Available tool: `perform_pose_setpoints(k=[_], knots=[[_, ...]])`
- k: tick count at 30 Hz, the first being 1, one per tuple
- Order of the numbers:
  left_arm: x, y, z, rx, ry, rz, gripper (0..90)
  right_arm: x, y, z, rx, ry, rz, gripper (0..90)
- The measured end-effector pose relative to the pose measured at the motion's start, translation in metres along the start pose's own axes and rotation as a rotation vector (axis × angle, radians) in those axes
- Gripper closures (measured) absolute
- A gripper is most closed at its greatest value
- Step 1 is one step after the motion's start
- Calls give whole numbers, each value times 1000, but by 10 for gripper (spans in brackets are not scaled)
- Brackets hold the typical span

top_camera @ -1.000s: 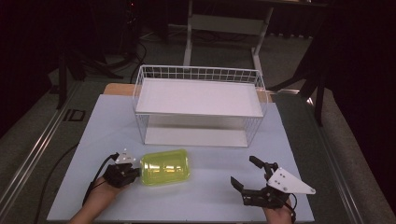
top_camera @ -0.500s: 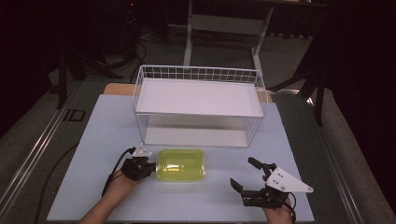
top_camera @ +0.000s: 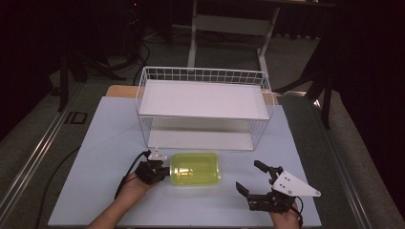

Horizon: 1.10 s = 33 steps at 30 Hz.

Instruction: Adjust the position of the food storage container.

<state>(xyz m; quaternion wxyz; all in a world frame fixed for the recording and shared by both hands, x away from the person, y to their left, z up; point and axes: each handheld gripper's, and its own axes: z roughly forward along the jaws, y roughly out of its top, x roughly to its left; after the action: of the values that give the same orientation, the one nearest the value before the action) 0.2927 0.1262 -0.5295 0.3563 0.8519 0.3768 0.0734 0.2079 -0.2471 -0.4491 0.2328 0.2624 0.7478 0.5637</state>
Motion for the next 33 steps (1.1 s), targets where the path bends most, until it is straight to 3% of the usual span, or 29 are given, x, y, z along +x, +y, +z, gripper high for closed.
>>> perform_pose_setpoints(k=[7, 20, 25, 30, 33], knots=[[-5, 4, 5, 5, -26, 6, 900, -1, -1, 2, 4, 7, 4, 116], [-5, 11, 11, -14, -25, -5, 900, 0, -1, 2, 8, 8, 1, 116], [-4, 13, 15, -1, -26, -8, 900, 0, -1, 2, 11, 10, 5, 116], [-3, 9, 8, -13, -22, 1, 900, 0, -2, 2, 3, 19, -9, 116], [0, 4, -4, -35, -21, -4, 827, 0, -1, 2, 6, 28, -9, 117]])
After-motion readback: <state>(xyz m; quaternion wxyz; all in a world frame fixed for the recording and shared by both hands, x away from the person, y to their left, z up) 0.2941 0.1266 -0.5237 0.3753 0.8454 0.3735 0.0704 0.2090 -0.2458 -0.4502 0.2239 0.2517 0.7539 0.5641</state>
